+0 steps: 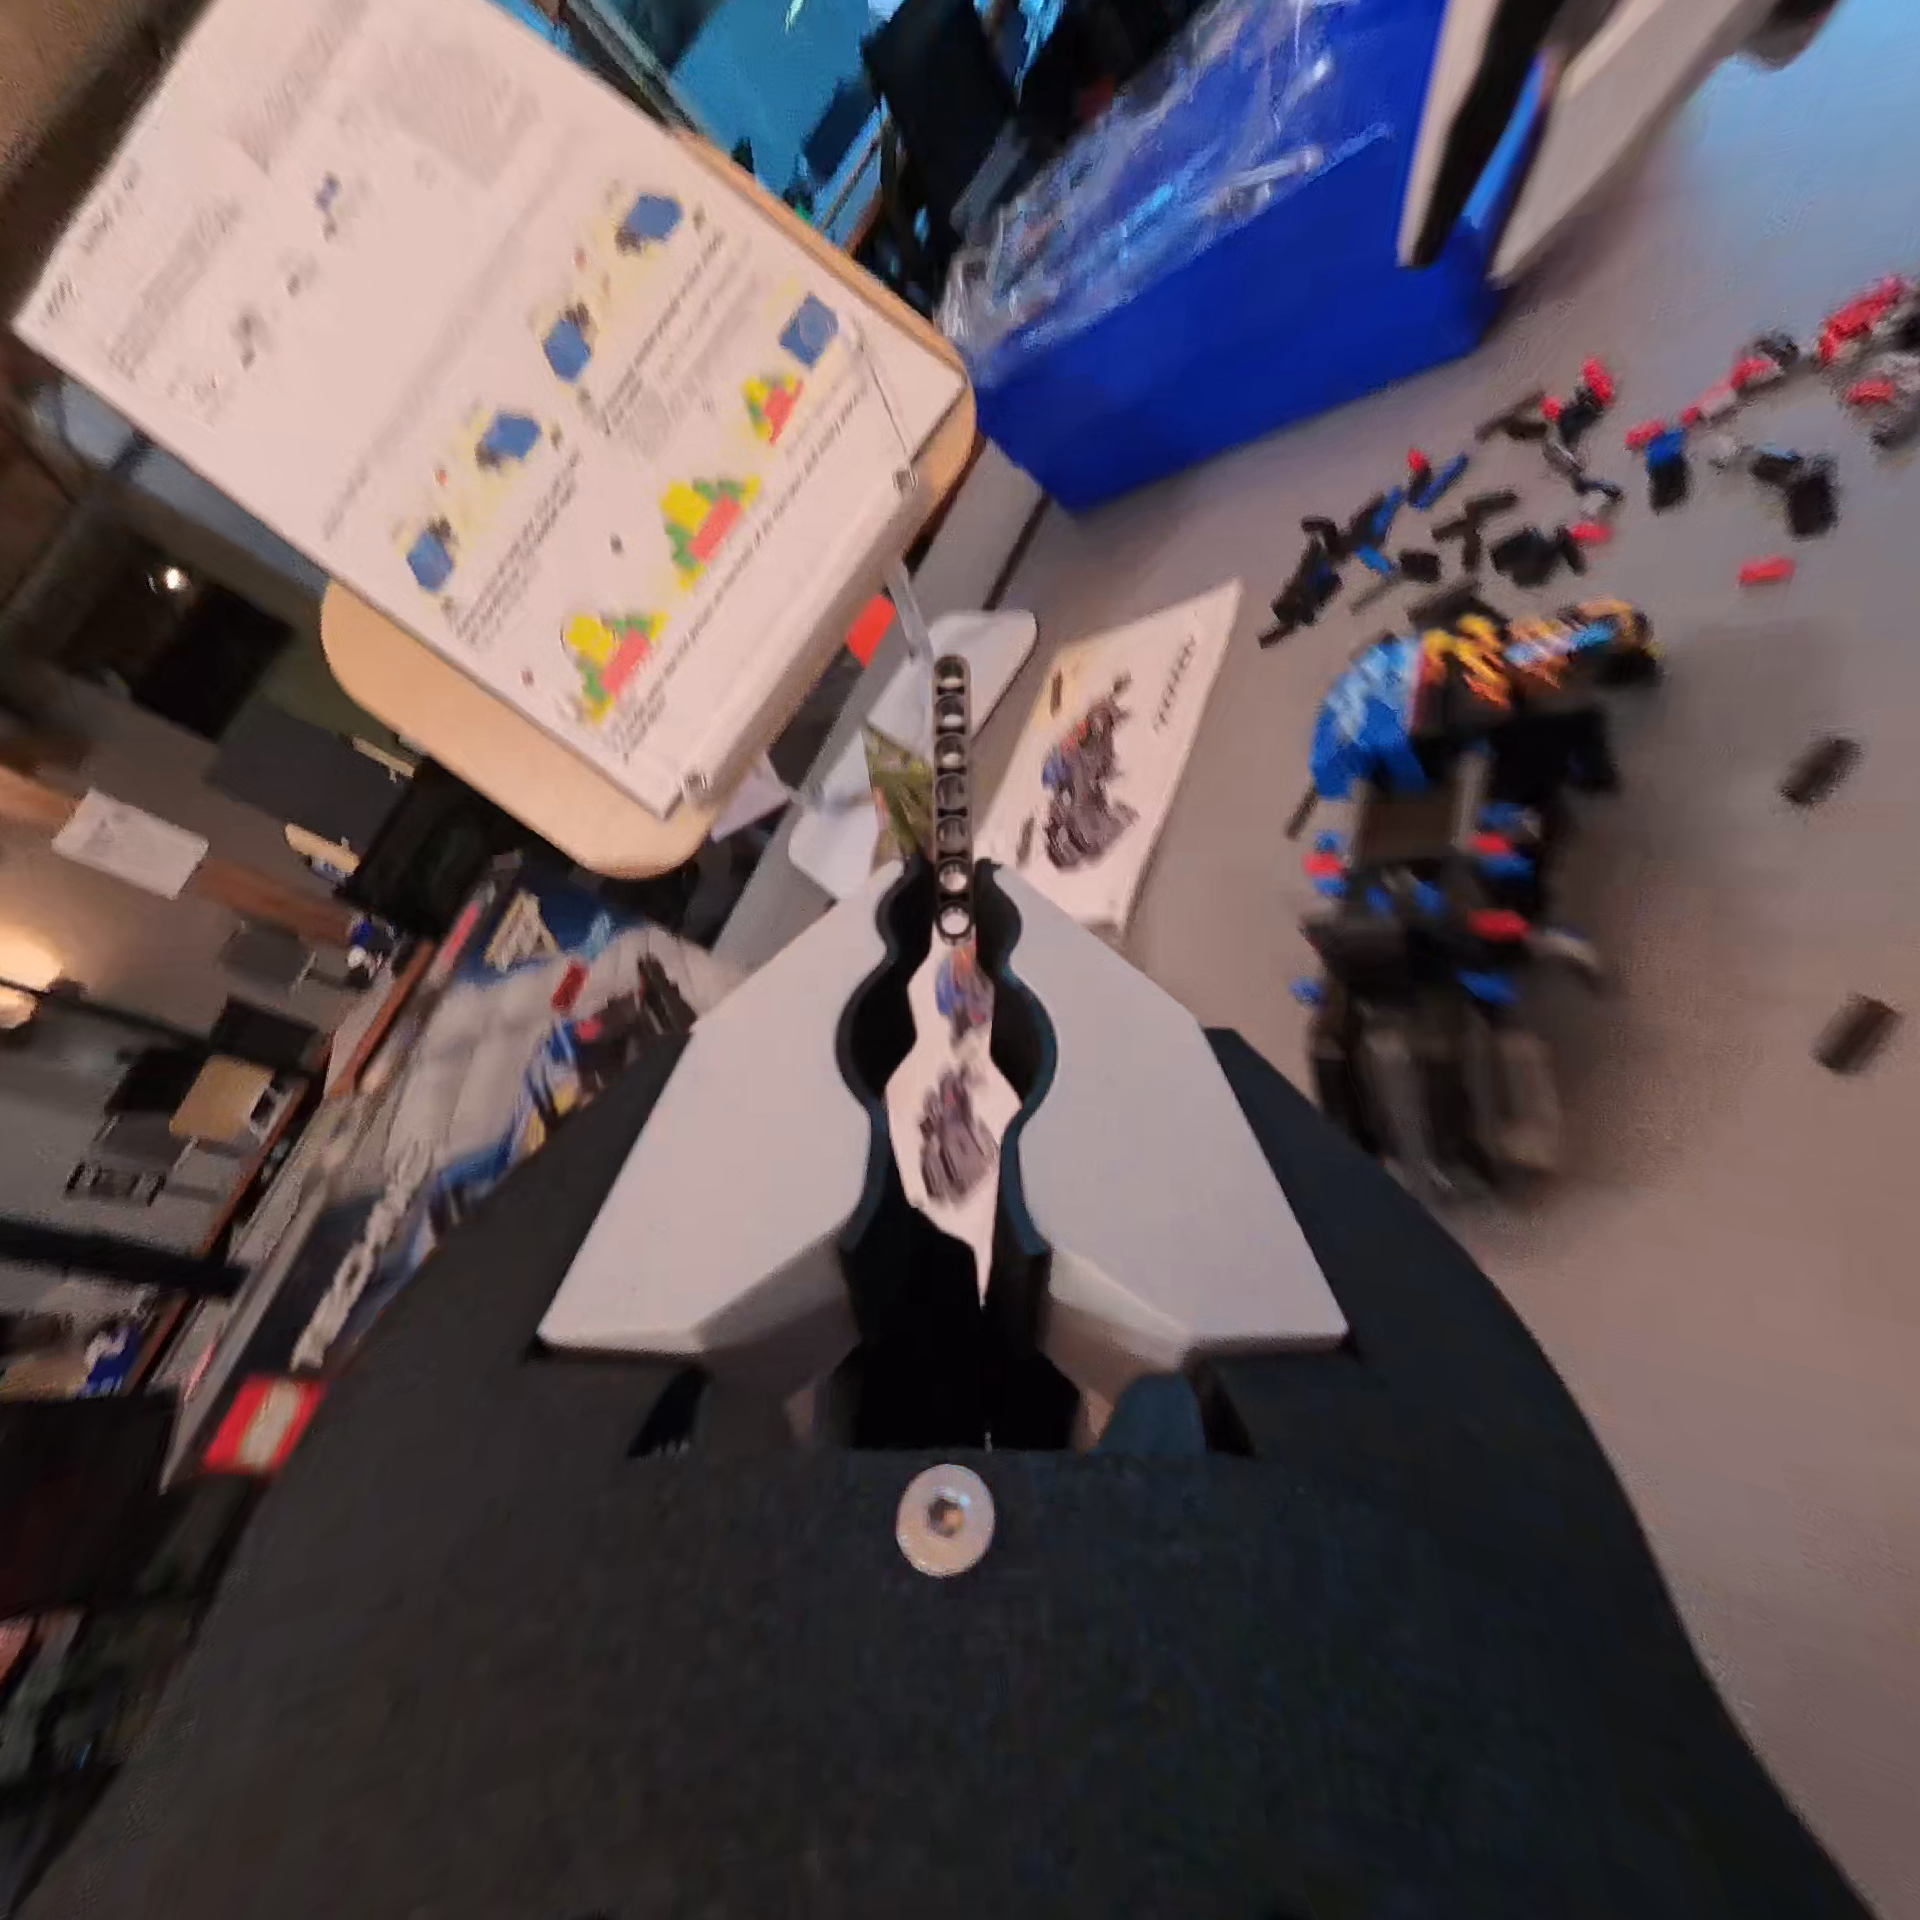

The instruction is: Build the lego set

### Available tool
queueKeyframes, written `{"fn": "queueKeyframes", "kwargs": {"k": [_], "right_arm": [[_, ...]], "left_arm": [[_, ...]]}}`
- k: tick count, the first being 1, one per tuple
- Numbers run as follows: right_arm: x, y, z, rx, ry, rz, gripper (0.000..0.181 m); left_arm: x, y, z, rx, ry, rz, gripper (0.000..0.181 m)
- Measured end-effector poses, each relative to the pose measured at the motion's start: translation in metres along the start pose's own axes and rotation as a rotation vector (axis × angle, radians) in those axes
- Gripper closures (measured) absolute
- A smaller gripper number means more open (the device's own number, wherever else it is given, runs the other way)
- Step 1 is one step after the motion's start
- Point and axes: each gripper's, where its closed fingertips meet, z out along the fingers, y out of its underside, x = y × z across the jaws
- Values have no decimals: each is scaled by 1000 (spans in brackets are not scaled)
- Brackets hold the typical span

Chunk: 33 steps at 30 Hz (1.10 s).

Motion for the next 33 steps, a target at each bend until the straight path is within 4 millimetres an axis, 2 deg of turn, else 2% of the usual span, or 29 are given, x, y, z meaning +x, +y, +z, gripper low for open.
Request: {"fn": "queueKeyframes", "kwargs": {"k": [1, 2, 4, 5, 6, 8, 11, 14, 16, 19, 23, 29, 33], "right_arm": [[25, -4, 4, -4, 41, -4, 167], [53, -3, 10, -23, 102, 4, 167], [97, 19, 29, -99, 194, 33, 161], [110, 36, 40, -150, 221, 75, 159], [113, 52, 50, -189, 217, 128, 156], [114, 76, 64, -205, 231, 216, 155], [116, 101, 75, -227, 255, 298, 154], [100, 107, 84, -210, 150, 376, 149], [101, 114, 85, -230, 153, 360, 147], [107, 117, 80, -219, 182, 319, 147], [110, 123, 77, -230, 194, 288, 147], [102, 115, 79, -199, 158, 292, 147], [103, 119, 79, -218, 182, 237, 149]], "left_arm": [[-7, -3, 18, 19, 17, 5, 176], [-9, 1, 38, 12, 53, -3, 175], [-9, 22, 73, -13, 104, -37, 176], [-7, 36, 85, -27, 126, -61, 176], [-3, 51, 93, -47, 140, -87, 176], [3, 73, 98, -77, 152, -137, 175], [8, 87, 91, -89, 159, -138, 175], [16, 88, 85, -74, 209, -231, 176], [17, 88, 83, -78, 202, -212, 176], [22, 84, 81, -70, 221, -172, 176], [30, 78, 81, -42, 289, -267, 176], [22, 73, 76, -11, 273, -263, 176], [21, 69, 75, 11, 261, -250, 176]]}}
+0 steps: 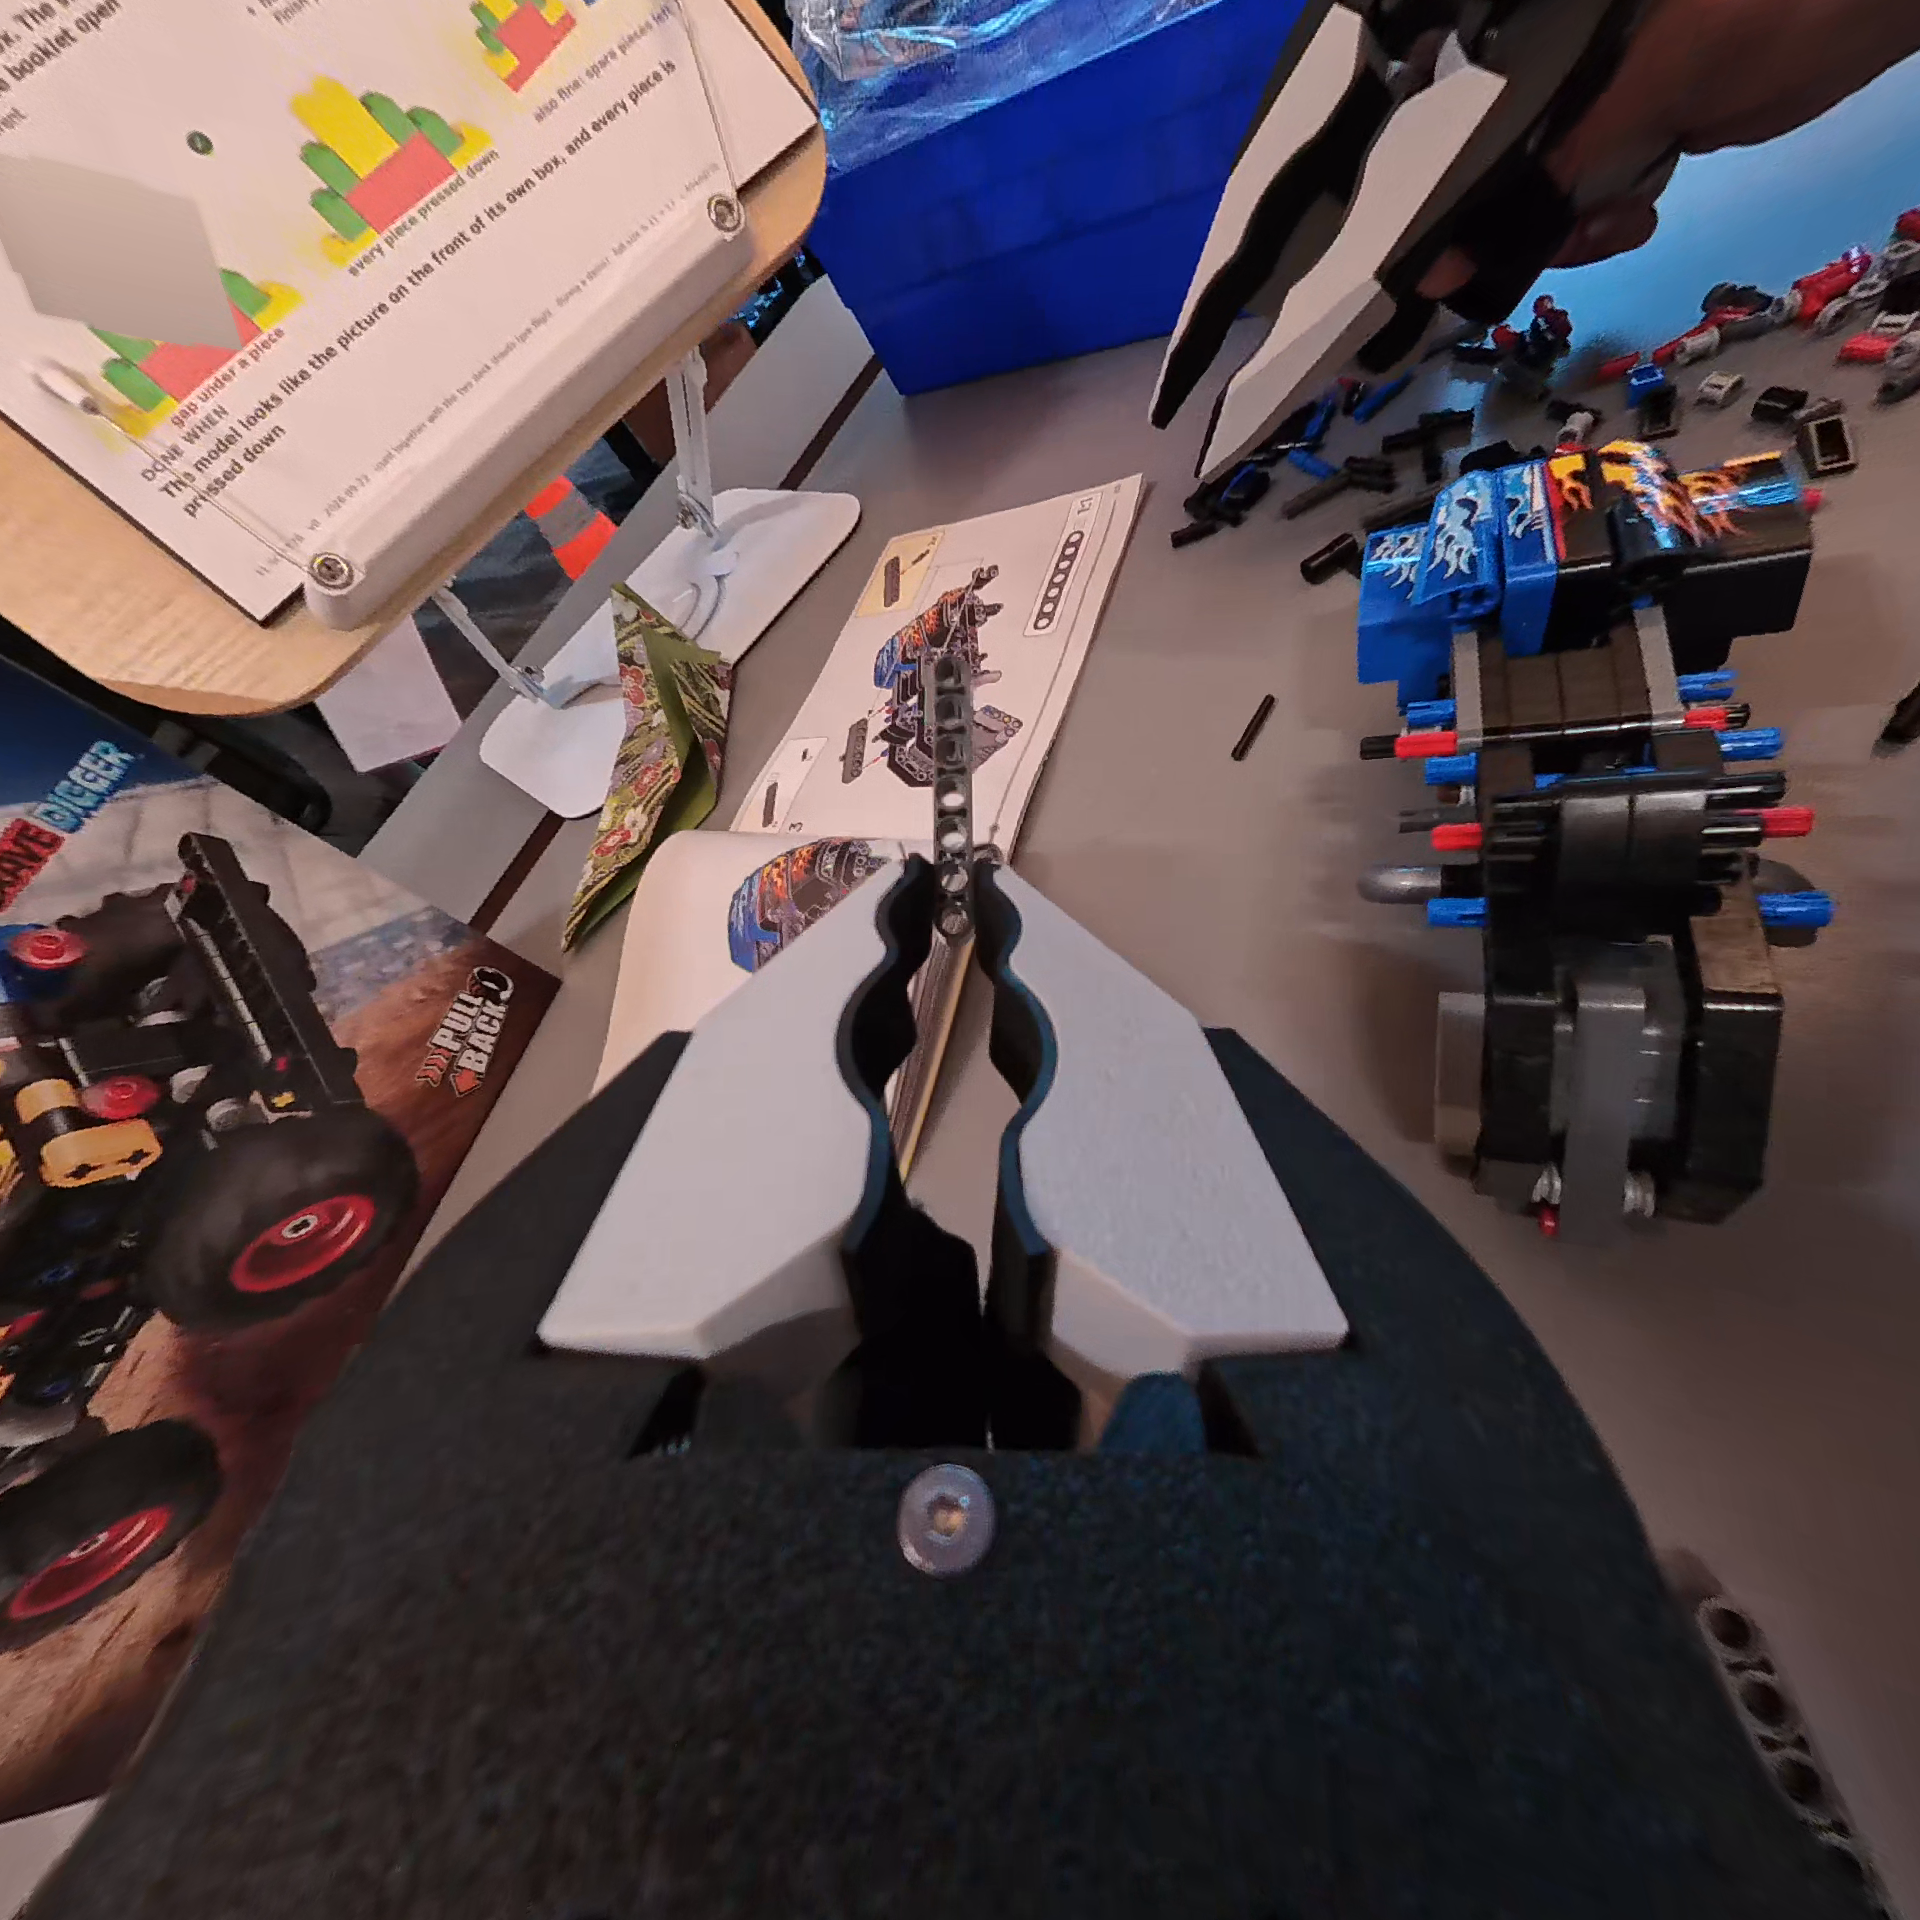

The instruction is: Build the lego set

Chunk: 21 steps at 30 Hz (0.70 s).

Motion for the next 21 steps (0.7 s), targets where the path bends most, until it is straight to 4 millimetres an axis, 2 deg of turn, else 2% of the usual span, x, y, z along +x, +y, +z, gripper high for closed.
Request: {"fn": "queueKeyframes", "kwargs": {"k": [8, 12, 15, 17, 21], "right_arm": [[-1, -7, -4, 17, 25, -10, 149], [-3, -9, -5, 25, 35, -35, 150], [-13, -22, -9, 85, 15, -60, 149], [-33, -43, -18, 168, -51, -60, 149], [-116, -94, -54, 308, -507, 110, 151]], "left_arm": [[-1, -16, -9, 44, -32, 44, 176], [-2, -34, -20, 111, -78, 87, 176], [5, -48, -26, 157, -85, 112, 176], [14, -56, -28, 183, -95, 156, 176], [38, -70, -30, 233, -118, 300, 176]]}}
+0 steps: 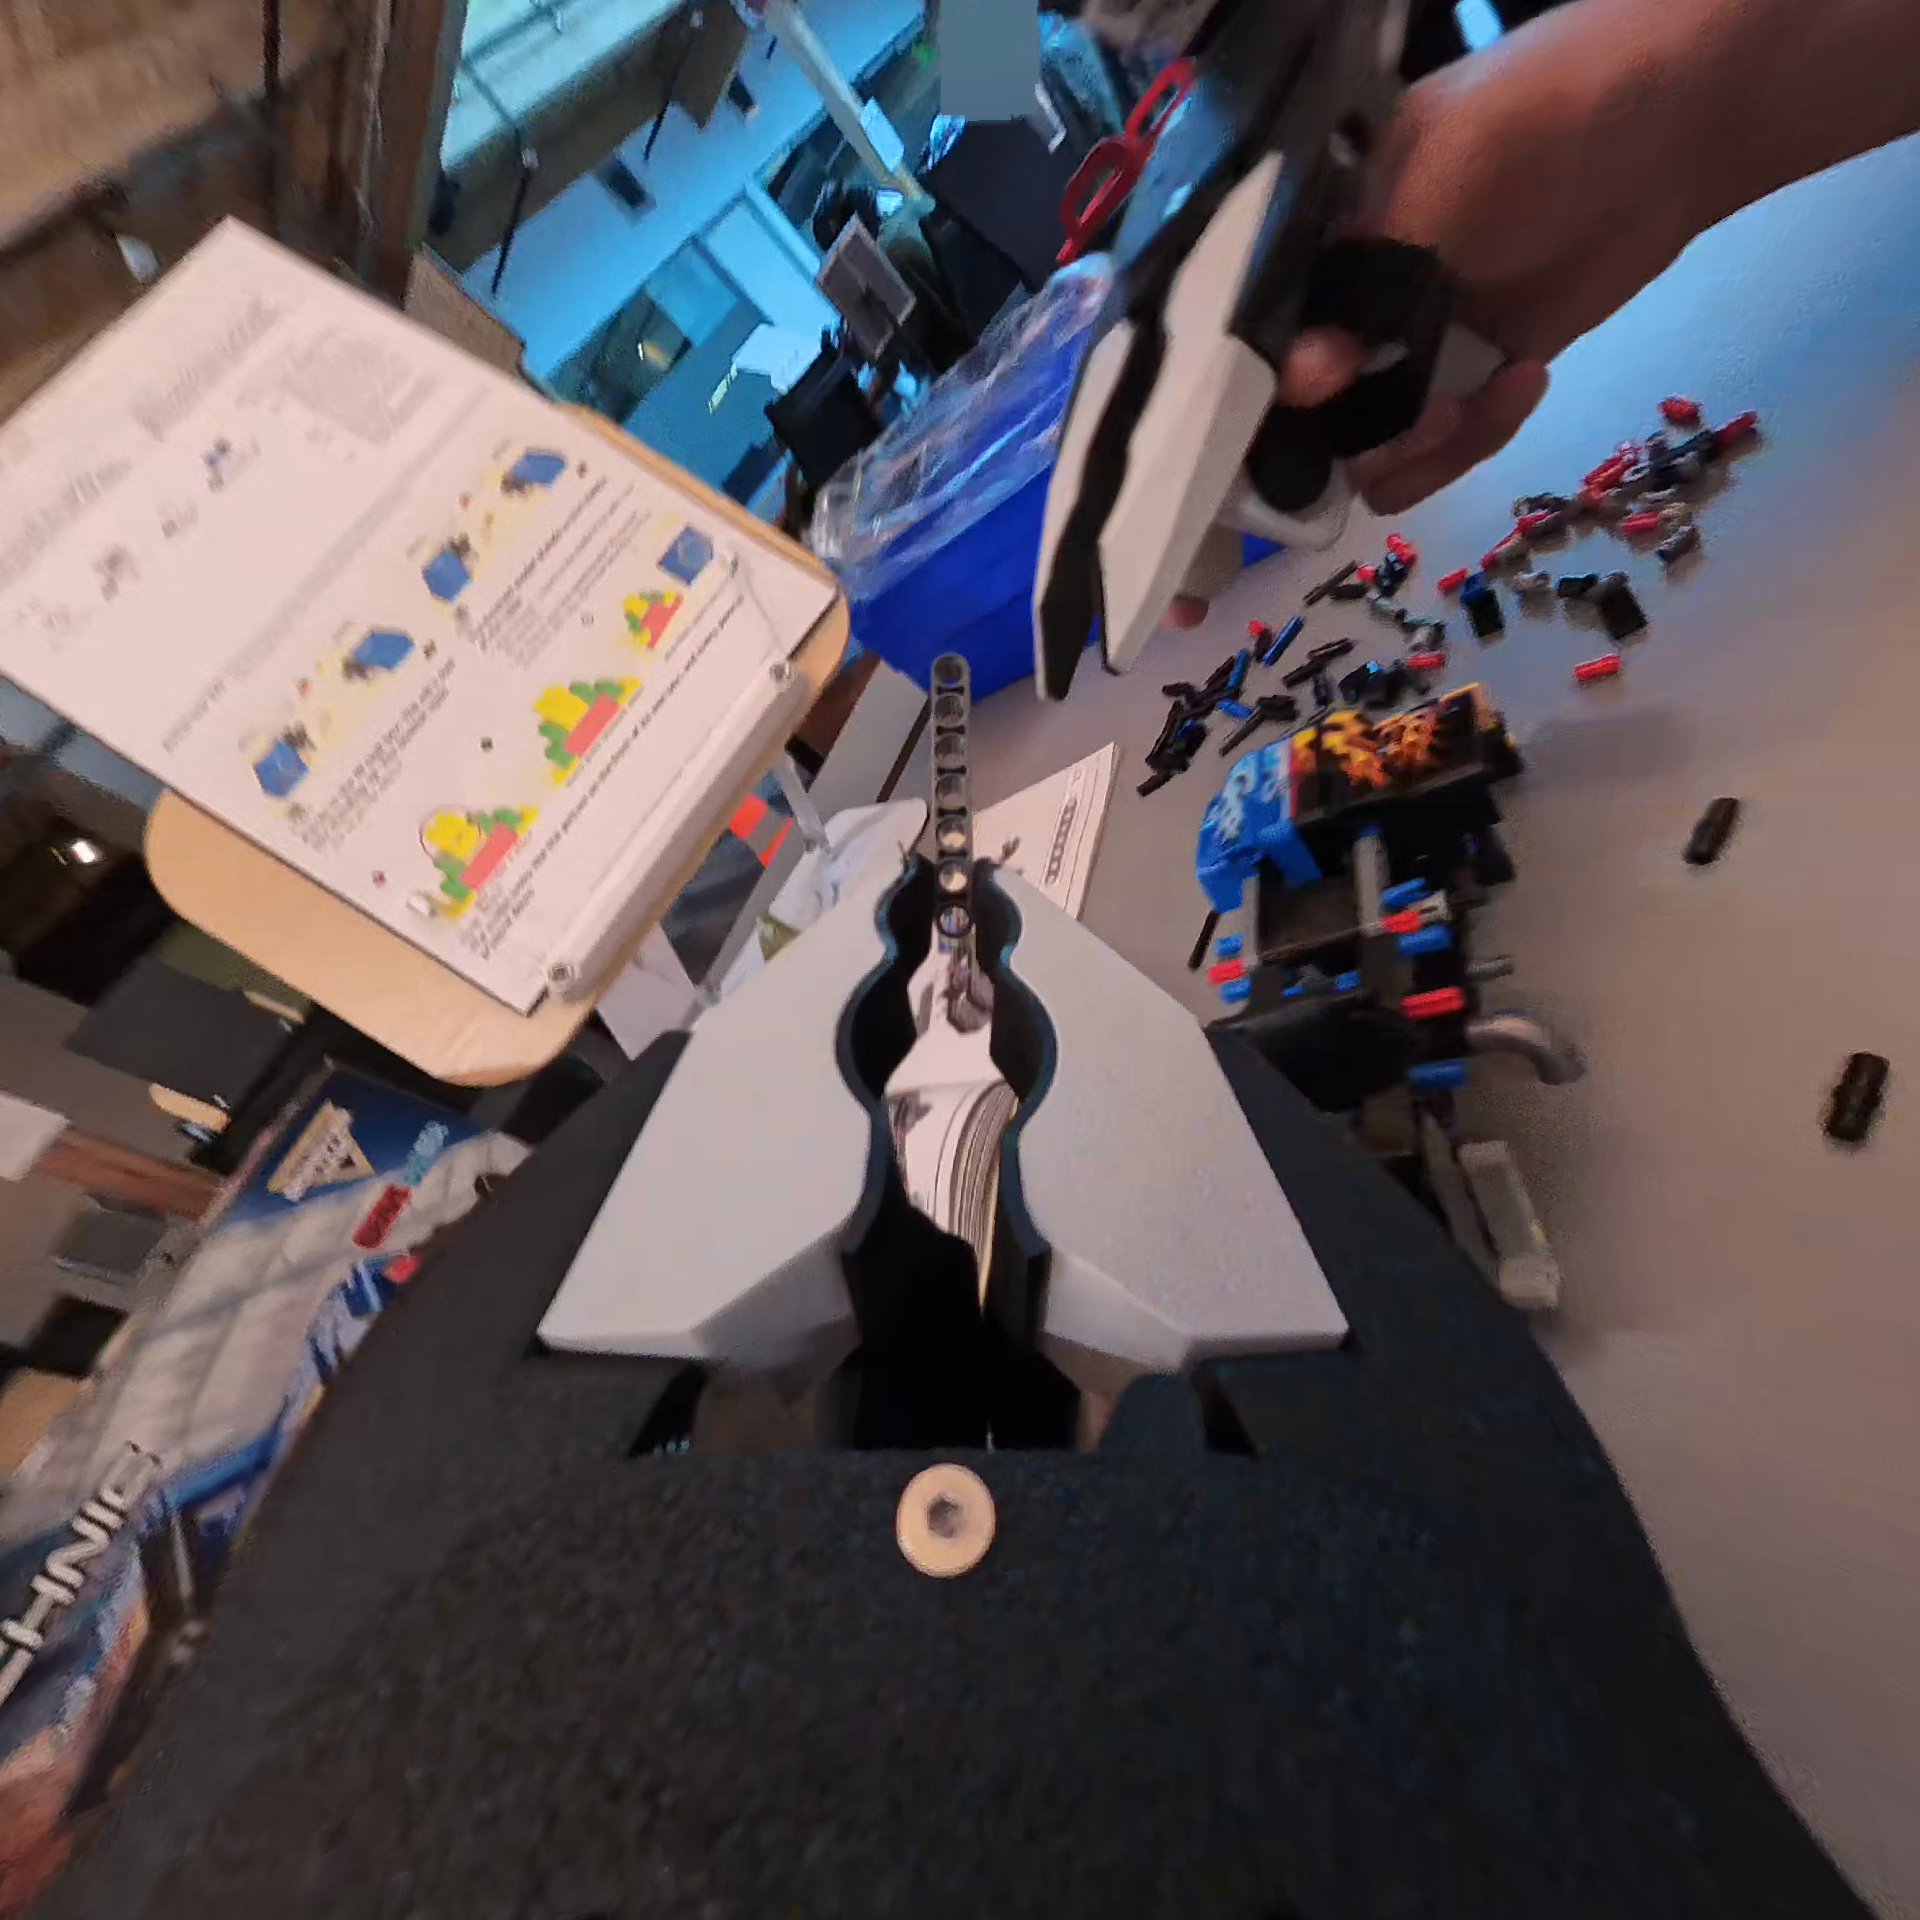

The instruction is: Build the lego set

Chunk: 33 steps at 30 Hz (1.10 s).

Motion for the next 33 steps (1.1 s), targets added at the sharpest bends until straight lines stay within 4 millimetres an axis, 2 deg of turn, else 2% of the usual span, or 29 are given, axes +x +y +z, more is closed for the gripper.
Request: {"fn": "queueKeyframes", "kwargs": {"k": [4, 6, 8, 11, 17, 27, 29, 30, 33], "right_arm": [[-63, -25, 0, 75, -331, 209, 143], [-81, -32, -6, 119, -370, 244, 147], [-88, -31, -13, 142, -309, 213, 167], [-95, -28, -21, 165, -220, 179, 174], [-104, -21, -30, 136, -129, 160, 174], [-109, -26, -31, 168, -146, 204, 174], [-107, -24, -31, 133, -158, 201, 174], [-104, -21, -31, 102, -156, 192, 174], [-94, -19, -32, 43, -153, 188, 174]], "left_arm": [[23, -34, -10, 107, -35, 199, 176], [30, -44, -12, 113, -55, 262, 176], [32, -53, -13, 116, -81, 268, 175], [40, -64, -16, 148, -60, 249, 176], [52, -75, -20, 170, -38, 254, 176], [55, -80, -23, 196, -25, 223, 176], [61, -78, -22, 198, 79, 130, 174], [67, -76, -21, 180, 186, 17, 167], [76, -84, -29, 197, 478, -366, 163]]}}
